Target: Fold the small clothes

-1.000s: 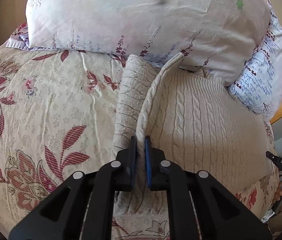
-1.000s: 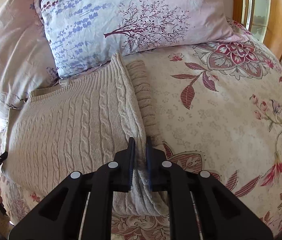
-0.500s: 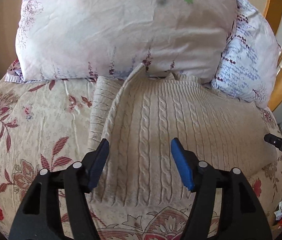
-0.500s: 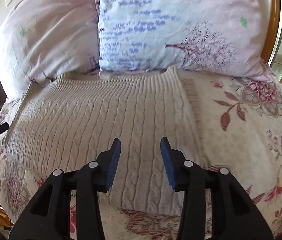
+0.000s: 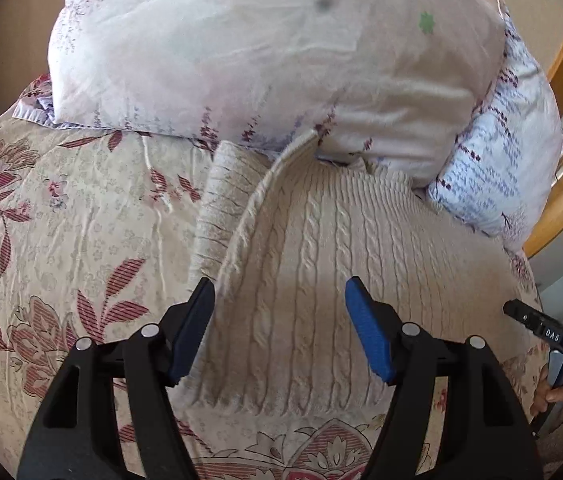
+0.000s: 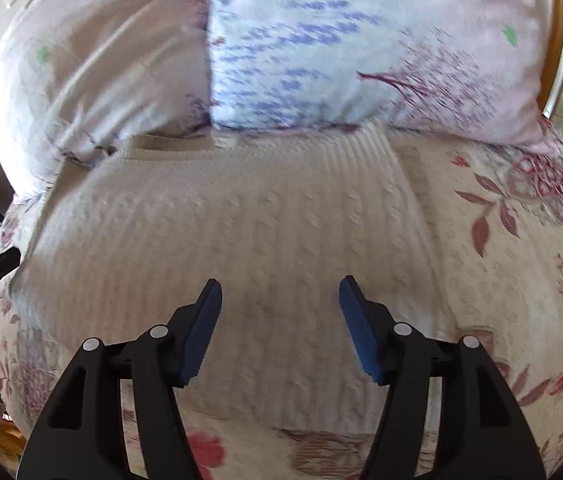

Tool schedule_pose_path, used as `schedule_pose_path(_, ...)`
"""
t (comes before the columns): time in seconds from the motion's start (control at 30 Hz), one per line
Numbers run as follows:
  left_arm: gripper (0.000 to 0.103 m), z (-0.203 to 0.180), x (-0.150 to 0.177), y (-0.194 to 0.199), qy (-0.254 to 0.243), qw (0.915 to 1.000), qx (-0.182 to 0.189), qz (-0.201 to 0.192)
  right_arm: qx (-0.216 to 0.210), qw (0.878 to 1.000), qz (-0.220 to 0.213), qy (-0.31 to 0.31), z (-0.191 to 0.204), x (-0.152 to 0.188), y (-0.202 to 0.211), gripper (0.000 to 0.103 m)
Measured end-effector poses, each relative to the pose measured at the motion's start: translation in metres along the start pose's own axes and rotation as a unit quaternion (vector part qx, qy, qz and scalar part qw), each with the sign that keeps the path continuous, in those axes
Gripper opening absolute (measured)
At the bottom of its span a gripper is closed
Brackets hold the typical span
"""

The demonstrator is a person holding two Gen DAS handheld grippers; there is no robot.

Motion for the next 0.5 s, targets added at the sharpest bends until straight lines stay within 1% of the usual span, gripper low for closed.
schedule_pose_path(0.1,0.067,0.019,-0.006,-0.002,0.024,0.9997,-0.002,0.007,-0.005,0.999,0.004,0.031,0.025,-0.006,-0.007,0.066)
schedule_pose_path(0.2,0.067,0.03,-0.009,-0.007,0.037,0.9991,0.009,0.019,-0.006,0.998,0.012,0.058,0.046,-0.006,-0.015,0.066)
schedule_pose_path(0.33,0.067,0.033,-0.009,-0.017,0.031,0.9987,0.015,0.037,0.003,0.997,0.016,0.079,0.058,-0.005,-0.022,0.066)
schedule_pose_path(0.5,0.065,0.036,-0.005,-0.029,0.029,0.9977,0.016,0.059,0.014,0.995,0.02,0.091,0.06,-0.005,-0.027,0.07)
Point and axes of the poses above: each gripper's, at about its wrist camera, not at the fingertips, and y roughly against the way its jaws point, z to its left, x to its underside, the point moved 10 cm from there along -y, roughly the way its jaws point, and after that the axes turned 4 degrees about z, right-handed, at the moved point
